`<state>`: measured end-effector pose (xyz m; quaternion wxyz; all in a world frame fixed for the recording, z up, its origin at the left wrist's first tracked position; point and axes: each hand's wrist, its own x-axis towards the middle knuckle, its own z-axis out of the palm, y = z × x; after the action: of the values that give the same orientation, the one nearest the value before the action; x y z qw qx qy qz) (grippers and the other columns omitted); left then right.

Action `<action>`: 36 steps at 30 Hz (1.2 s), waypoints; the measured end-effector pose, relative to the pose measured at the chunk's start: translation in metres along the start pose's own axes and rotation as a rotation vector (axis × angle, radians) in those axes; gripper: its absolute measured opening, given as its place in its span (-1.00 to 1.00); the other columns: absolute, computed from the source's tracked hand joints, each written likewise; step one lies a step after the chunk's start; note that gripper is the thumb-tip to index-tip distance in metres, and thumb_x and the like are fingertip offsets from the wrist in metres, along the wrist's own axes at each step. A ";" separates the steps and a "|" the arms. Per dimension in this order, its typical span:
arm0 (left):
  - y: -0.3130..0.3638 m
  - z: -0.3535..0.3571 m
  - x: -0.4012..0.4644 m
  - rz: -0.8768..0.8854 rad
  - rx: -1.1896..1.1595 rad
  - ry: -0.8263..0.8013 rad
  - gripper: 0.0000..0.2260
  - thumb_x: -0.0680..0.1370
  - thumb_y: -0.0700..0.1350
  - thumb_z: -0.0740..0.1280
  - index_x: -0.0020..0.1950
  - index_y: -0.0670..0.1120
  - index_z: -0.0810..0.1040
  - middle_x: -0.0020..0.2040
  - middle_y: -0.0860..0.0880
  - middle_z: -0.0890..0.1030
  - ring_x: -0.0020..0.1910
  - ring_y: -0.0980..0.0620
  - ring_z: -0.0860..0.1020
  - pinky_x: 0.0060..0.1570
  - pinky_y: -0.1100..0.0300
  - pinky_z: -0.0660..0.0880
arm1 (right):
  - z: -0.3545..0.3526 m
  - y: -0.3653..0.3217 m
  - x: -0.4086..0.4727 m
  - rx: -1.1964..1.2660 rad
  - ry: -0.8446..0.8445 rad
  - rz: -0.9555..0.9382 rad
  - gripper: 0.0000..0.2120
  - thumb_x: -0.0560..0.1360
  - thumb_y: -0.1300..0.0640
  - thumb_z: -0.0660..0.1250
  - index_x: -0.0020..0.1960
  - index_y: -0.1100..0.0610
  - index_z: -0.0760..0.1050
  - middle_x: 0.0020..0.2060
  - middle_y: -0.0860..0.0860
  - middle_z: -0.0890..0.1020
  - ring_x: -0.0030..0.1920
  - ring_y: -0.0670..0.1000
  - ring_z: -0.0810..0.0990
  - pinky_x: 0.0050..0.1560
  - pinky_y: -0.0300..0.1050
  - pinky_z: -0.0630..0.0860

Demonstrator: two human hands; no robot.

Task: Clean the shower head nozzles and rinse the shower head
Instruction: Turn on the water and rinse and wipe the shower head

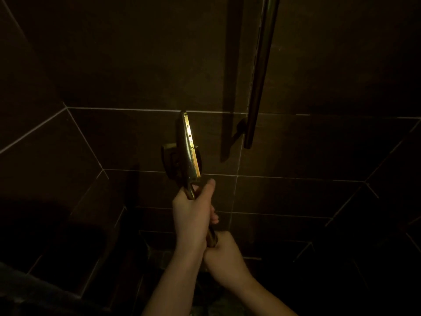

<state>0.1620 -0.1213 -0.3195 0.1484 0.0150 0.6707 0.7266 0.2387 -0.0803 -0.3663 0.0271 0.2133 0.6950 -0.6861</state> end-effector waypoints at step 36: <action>-0.065 -0.046 0.032 -0.177 -0.394 0.177 -0.79 0.55 -0.20 0.37 -0.26 -0.11 0.44 -0.54 0.02 0.34 -0.61 0.08 0.28 -0.61 0.19 0.27 | 0.029 0.052 0.039 -0.334 0.057 0.081 -0.89 0.50 0.19 0.35 -0.18 0.06 0.61 -0.27 0.02 0.69 -0.26 -0.03 0.67 -0.17 -0.01 0.63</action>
<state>0.1338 -0.1551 -0.3933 0.1525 -0.1369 0.5249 0.8262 0.2128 -0.0999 -0.4297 0.0700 0.2529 0.7906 -0.5533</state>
